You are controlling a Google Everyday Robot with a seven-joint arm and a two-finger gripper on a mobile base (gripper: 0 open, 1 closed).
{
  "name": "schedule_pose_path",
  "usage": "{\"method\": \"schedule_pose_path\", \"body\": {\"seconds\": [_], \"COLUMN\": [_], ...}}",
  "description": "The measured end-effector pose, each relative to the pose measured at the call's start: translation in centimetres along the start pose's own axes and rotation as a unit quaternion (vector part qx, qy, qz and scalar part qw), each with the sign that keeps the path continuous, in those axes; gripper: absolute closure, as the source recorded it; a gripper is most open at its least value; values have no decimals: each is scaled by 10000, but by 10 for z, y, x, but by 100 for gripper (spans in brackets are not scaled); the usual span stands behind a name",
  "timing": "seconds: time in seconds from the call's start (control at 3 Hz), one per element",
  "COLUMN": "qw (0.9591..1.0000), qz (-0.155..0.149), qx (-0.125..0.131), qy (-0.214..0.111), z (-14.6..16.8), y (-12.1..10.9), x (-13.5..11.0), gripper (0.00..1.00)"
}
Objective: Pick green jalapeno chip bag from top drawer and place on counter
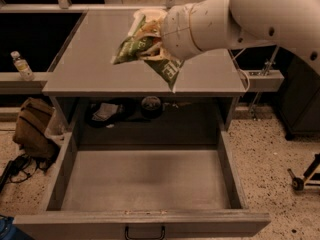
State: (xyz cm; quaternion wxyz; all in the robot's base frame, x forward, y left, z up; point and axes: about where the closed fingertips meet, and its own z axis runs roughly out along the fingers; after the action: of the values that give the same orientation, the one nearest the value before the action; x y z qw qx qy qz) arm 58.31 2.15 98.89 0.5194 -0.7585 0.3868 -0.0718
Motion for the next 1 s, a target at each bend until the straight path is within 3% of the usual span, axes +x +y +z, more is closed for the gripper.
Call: {"method": "schedule_pose_path", "body": {"seconds": [0.33,0.67,1.0], "qw": [9997,9992,9959], "qz": [-231,-70,401], "qx": [-24,-222,-390], "qy": [-72,-313,-712], "z": [33,73,110], "y": [-22,-31,-16], "x": [34,65,91], "gripper": [100,100,100]}}
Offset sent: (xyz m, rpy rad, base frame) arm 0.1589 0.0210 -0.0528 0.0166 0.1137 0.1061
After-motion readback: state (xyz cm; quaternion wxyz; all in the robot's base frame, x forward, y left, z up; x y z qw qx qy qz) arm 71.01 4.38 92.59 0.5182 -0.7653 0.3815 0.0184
